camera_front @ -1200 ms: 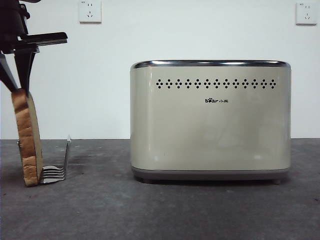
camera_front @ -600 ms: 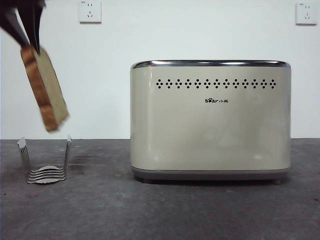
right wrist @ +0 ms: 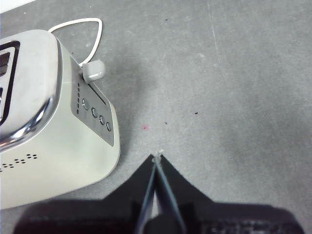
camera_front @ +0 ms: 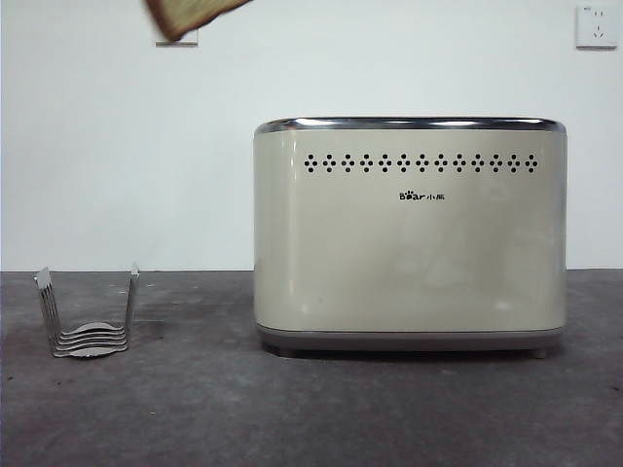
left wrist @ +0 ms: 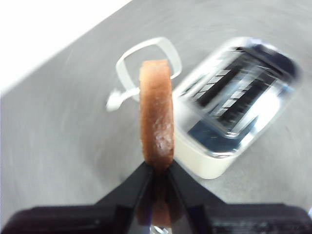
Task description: Pick up a slice of bread from the rack,put the bread on the toaster,press the button
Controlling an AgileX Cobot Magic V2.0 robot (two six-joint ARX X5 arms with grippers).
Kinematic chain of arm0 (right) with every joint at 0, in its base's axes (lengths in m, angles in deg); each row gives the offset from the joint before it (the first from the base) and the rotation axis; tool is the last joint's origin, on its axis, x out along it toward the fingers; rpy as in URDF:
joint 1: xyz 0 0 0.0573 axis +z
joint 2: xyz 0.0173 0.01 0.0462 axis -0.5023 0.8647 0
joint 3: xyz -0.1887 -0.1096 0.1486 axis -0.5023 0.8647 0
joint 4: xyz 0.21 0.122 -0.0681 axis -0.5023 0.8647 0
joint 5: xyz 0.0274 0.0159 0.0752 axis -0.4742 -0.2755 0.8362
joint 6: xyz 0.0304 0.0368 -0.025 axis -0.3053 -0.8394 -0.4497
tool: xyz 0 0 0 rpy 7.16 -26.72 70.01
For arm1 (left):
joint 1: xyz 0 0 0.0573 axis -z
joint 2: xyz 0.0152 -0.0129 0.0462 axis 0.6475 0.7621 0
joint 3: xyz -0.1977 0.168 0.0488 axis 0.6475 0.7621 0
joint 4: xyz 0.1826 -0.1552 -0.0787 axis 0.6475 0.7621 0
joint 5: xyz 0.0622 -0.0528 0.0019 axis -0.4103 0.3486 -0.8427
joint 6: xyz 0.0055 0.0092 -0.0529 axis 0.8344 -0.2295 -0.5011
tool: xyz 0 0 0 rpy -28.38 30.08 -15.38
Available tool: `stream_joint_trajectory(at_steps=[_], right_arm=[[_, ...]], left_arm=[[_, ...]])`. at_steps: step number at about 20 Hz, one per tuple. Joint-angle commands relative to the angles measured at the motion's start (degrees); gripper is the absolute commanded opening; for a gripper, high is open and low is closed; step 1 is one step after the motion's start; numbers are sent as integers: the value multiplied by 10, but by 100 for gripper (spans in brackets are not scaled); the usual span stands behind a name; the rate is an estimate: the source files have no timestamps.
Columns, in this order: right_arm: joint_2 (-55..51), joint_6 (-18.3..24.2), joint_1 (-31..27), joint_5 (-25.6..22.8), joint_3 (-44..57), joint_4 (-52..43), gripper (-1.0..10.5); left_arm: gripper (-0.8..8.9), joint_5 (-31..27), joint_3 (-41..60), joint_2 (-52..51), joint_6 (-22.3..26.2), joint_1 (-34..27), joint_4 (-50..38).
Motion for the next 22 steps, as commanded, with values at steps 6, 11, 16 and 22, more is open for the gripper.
stream_joint_trajectory(at_steps=[6, 11, 16, 22], right_arm=[[0, 12, 0, 2, -3, 0, 0], [0, 23, 0, 2, -3, -1, 0], [0, 43, 0, 2, -3, 12, 0], [0, 47, 0, 2, -3, 15, 0]], left_arm=[[-9, 74, -4, 5, 182, 100, -1], [-9, 68, -4, 29, 228, 145, -12], [-9, 68, -4, 83, 230, 154, -50], [-9, 71, -4, 134, 236, 158, -97]])
